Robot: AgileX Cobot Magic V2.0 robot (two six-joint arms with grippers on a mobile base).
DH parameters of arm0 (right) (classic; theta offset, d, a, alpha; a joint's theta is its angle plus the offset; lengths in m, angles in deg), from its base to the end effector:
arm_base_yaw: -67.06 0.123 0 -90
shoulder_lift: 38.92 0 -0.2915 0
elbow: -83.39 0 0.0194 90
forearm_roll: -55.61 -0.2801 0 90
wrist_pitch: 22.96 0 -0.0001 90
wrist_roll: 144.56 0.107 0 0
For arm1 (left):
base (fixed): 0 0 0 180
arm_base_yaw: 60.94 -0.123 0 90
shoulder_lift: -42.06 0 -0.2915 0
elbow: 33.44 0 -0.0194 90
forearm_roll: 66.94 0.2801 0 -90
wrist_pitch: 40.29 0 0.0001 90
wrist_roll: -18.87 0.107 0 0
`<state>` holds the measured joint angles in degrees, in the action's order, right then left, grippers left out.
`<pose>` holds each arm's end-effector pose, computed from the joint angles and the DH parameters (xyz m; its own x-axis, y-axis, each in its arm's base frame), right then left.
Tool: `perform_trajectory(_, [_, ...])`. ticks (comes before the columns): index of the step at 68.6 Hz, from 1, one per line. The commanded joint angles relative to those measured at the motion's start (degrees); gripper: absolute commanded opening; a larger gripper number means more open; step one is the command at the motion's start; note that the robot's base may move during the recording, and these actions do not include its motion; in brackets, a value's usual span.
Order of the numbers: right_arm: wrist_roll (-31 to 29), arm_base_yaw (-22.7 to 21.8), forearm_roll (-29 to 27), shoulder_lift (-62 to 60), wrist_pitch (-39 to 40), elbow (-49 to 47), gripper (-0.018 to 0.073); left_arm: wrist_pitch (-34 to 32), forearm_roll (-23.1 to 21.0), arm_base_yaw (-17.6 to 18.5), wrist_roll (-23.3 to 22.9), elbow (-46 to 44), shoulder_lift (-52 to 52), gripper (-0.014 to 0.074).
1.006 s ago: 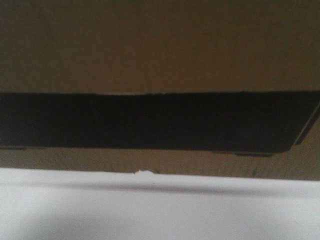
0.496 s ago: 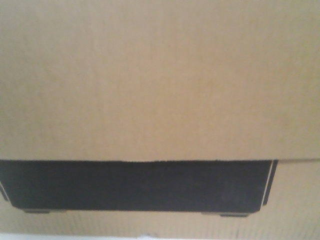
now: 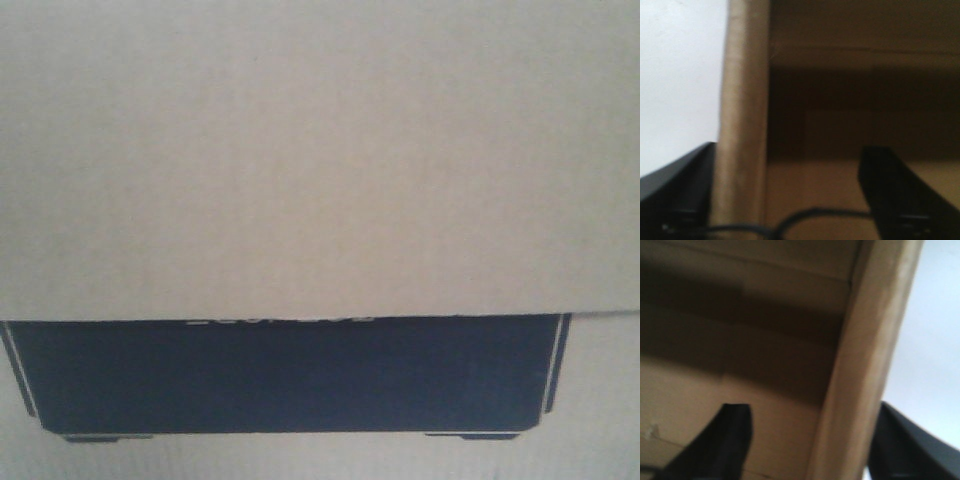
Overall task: Grab box from left shelf to table start
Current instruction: 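Open both grippers and release the box walls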
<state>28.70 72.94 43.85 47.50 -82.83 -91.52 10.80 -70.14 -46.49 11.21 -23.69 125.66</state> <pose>0.3099 0.0509 0.3339 -0.8662 -0.1026 -0.4891 -0.1980 0.9691 0.1474 0.2994 -0.0820 0.3287 -0.8221 0.0385 -0.5680 0.1376 0.9816 -0.1326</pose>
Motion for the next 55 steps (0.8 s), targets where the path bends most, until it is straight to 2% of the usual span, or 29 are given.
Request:
perform_trajectory(1, [-0.78, 0.23, -2.74, -1.93, 2.95, -2.21, 0.0628, -4.21, -2.04, 0.55, 0.4, -1.88, -1.56, 0.0548])
perform_trajectory(12, [-0.71, 0.23, -1.66, -2.59, 2.66, -2.73, 0.0627, -2.29, -2.04, 0.55, 0.4, -4.41, -1.56, 0.0552])
perform_trajectory(27, [1.26, 0.18, 5.24, -4.75, -0.2, -7.02, 0.0627, 3.66, 1.08, 0.55, 0.95, -11.38, -2.3, 0.0552])
perform_trajectory(43, [2.2, 0.18, 8.78, -11.09, -2.4, -11.63, 0.0622, 7.2, 3.2, 0.55, 2.84, -15.81, -10.17, 0.0551])
perform_trajectory(51, [2.2, 0.18, 8.78, -16.84, -2.62, -10.62, 0.0556, 6.91, 5.75, 0.55, 3.32, -13.92, -16.82, 0.0517])
perform_trajectory(55, [2.2, 0.18, 8.78, -20.78, -2.2, -9.02, 0.0473, 5.74, 7.36, 0.55, 3.32, -11.65, -21.72, 0.0468])
